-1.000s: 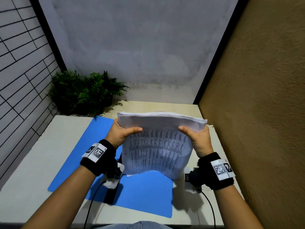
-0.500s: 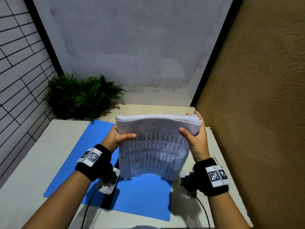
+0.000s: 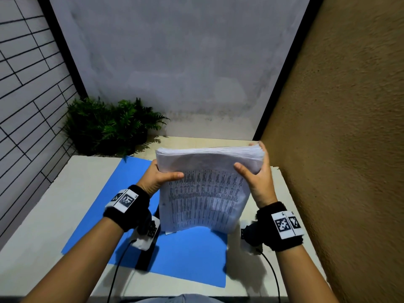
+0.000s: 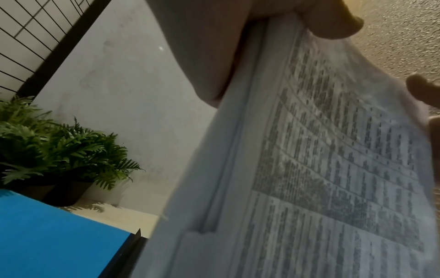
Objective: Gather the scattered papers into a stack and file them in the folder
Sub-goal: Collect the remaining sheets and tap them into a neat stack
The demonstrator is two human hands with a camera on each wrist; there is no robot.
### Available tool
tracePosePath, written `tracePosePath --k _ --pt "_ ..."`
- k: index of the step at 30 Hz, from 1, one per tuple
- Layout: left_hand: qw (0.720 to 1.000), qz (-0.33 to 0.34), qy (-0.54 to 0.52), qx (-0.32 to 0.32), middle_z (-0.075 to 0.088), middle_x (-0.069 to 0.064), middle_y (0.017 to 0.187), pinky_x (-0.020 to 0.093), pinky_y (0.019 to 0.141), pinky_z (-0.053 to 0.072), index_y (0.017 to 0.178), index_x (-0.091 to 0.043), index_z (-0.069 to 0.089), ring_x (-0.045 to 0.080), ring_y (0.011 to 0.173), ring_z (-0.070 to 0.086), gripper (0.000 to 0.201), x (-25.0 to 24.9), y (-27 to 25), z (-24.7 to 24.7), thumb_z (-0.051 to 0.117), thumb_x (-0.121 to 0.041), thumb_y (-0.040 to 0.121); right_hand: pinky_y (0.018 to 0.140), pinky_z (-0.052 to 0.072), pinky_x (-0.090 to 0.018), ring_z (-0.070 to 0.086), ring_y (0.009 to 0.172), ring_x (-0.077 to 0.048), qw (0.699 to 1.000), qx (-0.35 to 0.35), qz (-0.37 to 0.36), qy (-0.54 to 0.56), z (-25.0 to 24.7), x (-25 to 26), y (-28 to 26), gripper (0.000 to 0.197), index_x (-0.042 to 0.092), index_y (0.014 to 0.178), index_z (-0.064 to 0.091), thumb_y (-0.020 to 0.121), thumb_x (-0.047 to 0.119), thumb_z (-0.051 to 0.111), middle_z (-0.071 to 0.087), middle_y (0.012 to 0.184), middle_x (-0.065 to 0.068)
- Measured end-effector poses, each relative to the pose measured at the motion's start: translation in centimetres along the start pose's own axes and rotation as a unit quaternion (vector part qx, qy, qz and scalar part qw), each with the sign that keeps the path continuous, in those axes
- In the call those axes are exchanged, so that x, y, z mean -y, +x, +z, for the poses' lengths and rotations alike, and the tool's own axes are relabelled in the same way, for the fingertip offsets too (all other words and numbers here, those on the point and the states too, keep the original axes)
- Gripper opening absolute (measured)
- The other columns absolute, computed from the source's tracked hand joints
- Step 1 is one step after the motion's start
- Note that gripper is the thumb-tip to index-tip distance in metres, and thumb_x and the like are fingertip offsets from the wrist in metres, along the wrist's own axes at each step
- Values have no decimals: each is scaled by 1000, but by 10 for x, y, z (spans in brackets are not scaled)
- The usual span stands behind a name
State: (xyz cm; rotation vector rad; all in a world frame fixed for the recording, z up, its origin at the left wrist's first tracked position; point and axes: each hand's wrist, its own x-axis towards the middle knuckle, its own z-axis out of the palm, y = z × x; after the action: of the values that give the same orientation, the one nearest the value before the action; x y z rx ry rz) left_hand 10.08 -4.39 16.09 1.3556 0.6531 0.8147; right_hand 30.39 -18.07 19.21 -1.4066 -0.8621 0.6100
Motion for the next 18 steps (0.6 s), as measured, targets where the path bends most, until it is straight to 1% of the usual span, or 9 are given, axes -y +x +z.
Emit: tracePosePath --k 4,8,11,12,13,15,16,17,18 --pt "1000 2 1 -4 74 -18 74 15 67 56 89 -24 61 -3 73 67 84 1 1 2 86 -55 14 107 39 -51 44 130 -27 1000 1 7 7 4 -1 0 114 20 140 27 47 58 81 43 141 -14" --pt "1000 -4 1 -8 74 -16 73 16 67 56 89 -24 61 -1 73 68 85 3 2 2 86 -56 13 108 39 -49 45 130 -24 1000 -10 -1 3 2 -6 -1 116 22 140 28 44 63 79 45 141 -10" --pt "1000 -7 -1 -9 74 -15 73 17 67 56 88 -24 61 0 74 68 85 3 2 2 87 -55 13 102 47 -41 53 121 -21 1000 -13 -6 9 -1 -12 0 114 18 138 32 44 58 81 53 131 -7" --pt "1000 -8 -2 -8 75 -13 74 17 67 56 88 -23 62 1 74 68 85 3 2 2 87 -55 13 101 48 -39 54 120 -19 1000 -17 -10 8 -1 -14 1 114 18 138 33 43 60 80 54 130 -7" --pt "1000 -7 -4 -9 74 -10 77 17 68 56 88 -23 62 3 76 68 85 2 2 3 87 -54 13 100 49 -37 56 118 -15 1000 -18 -11 12 -1 -14 1 116 17 137 34 42 62 80 56 128 -5" --pt "1000 -4 -7 -9 70 -5 86 17 68 56 88 -24 62 5 78 67 85 0 2 3 87 -54 13 94 52 -25 60 107 -1 999 -16 -13 24 0 -14 2 118 15 137 34 39 64 79 59 120 2" --pt "1000 -3 -8 -8 68 -4 88 17 68 56 89 -24 62 5 79 67 84 0 2 4 86 -54 13 93 52 -24 61 106 0 1000 -15 -10 25 -1 -17 4 118 15 137 34 40 63 80 60 119 3" --pt "1000 -2 -10 -10 68 -4 88 17 68 56 88 -24 62 5 78 67 84 0 2 4 86 -54 14 97 51 -28 60 110 -4 1000 -14 -8 18 -1 -18 5 115 15 137 34 42 59 81 59 121 1" --pt "1000 -4 -11 -12 69 -5 85 17 67 56 88 -24 63 4 77 67 83 0 3 4 87 -54 13 101 48 -35 57 116 -11 1000 -12 -5 8 -1 -19 6 110 16 137 34 46 54 82 58 125 -3"
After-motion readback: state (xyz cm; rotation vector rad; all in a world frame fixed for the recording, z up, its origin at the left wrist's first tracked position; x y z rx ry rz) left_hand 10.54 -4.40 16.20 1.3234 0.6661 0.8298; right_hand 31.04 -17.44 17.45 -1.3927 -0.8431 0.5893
